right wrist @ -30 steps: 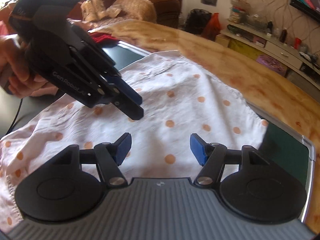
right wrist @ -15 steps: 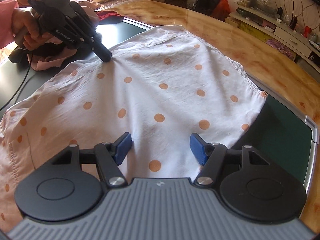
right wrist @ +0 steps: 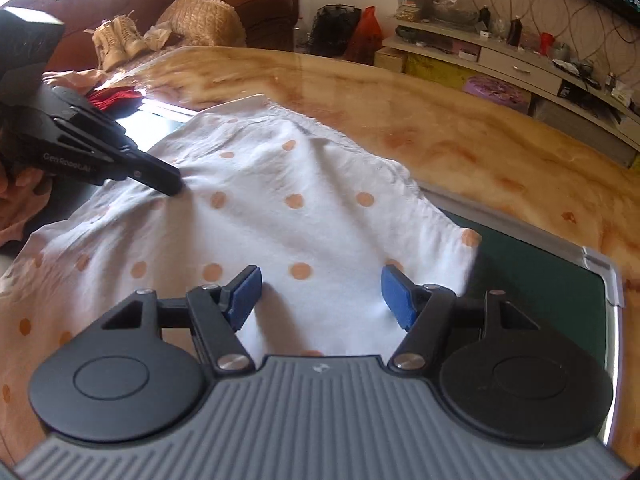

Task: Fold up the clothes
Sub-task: 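Open the left gripper and pull both grippers back from the shirt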

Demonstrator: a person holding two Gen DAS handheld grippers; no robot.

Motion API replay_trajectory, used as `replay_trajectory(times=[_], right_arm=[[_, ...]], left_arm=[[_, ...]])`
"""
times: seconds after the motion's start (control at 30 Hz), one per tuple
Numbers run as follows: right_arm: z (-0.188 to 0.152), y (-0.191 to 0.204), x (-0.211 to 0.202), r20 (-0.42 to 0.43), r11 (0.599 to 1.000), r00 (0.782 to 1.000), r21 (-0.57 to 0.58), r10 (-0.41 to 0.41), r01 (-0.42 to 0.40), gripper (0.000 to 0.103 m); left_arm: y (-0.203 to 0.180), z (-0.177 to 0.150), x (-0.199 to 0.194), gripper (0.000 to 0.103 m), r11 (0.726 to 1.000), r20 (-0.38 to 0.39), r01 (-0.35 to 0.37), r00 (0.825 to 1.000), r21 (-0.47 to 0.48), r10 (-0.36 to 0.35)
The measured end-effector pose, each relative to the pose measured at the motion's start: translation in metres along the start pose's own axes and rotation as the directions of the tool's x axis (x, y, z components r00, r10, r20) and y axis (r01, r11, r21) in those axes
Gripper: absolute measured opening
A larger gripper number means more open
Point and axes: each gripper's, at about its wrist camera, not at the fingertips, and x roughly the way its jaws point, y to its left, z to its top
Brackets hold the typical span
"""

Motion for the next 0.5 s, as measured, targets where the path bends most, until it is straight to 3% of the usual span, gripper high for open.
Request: replay_trajectory(times=[0.07,0.13,0.17,0.2,0.23,0.3,0.33,0.4,0.5], right_arm=[[-0.002,-0.008,-0.003,-0.006,1.0,1.0,0.02,-0.012,0.012,0.074],[-0.001,-0.004,-0.002,-0.018,0.999,0.999,0.006,-0.045,0.045,0.075],[0.0,-0.001,-0.001,-0.023,0.998,0.998,0.005,-0.061,0.061,0.075],[0.0,0.0,0.0,-0.027,0.997,0.997,0.013,-0.074,0.074,0.075],[0.001,0.0,0.0,-0.029,0.995,0.995,0.022,-0.093,0.094,0.075],[0.0,0.005,-0.002,-0.026,0.988,0.988,0.031,-0.153,0.153,0.075],[-0.001,0.009,-0.008,-0.012,0.99,0.99,0.037,-0.139,0.139,0.075],[-0.004,0.02,-0.024,0.02,0.997,0.998,0.05,-0.06,0.059,0.075],[-0.016,0.061,-0.053,0.027,0.999,0.998,-0.005,0.048,-0.048,0.075]], left_arm=[[-0.003,0.0,-0.002,0.004,0.999,-0.006,-0.037,0.999,0.02,0.037],[-0.014,0.001,-0.003,0.004,0.987,-0.01,-0.142,0.99,0.08,0.143],[-0.016,0.002,-0.004,0.013,0.977,-0.014,-0.197,0.98,0.087,0.199],[-0.015,0.002,-0.007,0.028,0.969,-0.026,-0.234,0.971,0.074,0.237],[-0.013,0.0,-0.011,0.029,0.969,-0.036,-0.242,0.969,0.055,0.244],[-0.014,-0.009,-0.03,0.029,0.982,-0.023,-0.184,0.982,0.031,0.185],[-0.017,-0.016,-0.045,0.03,0.991,-0.003,-0.133,0.991,0.013,0.133],[-0.025,-0.035,-0.07,0.034,1.0,0.021,-0.003,1.0,-0.027,0.003],[-0.042,-0.072,-0.096,0.035,0.997,0.02,0.053,0.998,-0.064,-0.052]])
